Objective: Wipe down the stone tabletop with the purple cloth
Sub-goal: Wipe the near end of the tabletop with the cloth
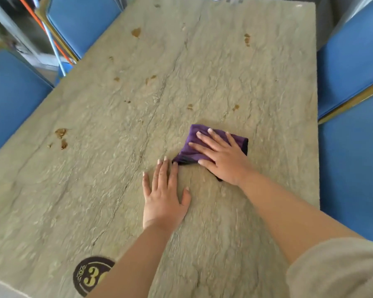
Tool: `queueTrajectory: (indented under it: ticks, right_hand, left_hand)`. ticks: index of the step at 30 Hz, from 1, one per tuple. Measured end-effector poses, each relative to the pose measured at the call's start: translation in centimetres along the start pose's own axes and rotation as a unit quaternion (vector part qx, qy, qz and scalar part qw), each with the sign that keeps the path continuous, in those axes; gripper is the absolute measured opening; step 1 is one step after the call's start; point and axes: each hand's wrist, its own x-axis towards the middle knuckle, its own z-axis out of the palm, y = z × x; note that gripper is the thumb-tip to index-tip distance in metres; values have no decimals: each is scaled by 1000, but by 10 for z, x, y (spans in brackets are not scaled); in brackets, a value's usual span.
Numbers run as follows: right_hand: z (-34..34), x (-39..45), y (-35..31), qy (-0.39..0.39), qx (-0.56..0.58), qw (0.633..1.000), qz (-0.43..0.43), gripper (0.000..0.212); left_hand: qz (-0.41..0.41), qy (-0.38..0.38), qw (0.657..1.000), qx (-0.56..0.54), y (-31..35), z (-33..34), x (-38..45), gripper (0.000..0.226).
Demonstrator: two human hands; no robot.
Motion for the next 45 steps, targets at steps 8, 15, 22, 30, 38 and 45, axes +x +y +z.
queueTrajectory:
  ticks: [8,15,22,30,38,45]
  right_hand:
    - [-1,73,-53,-32,26,981,187,56]
    - [-3,0,11,12,-9,1000,-14,56]
    - [8,-44,-69,12,5,973,231,57]
    - [7,-201,-66,-32,-25,998,-42,53]
    - [17,-209,-134,3,6,960,279,56]
    - [16,-325,-182,-3,124,990,61,51]
  left_hand:
    - [-4,-3,999,-49,3,-7,2,77]
    - [-5,23,996,-90,2,-5,1,71]
    - [10,49,993,-110,-1,-4,1,61]
    - [43,-22,980,-195,-6,-5,-50,49]
    - [108,3,978,-177,3,9,-169,49]
    - [-1,-7,951,-310,17,-14,-176,47]
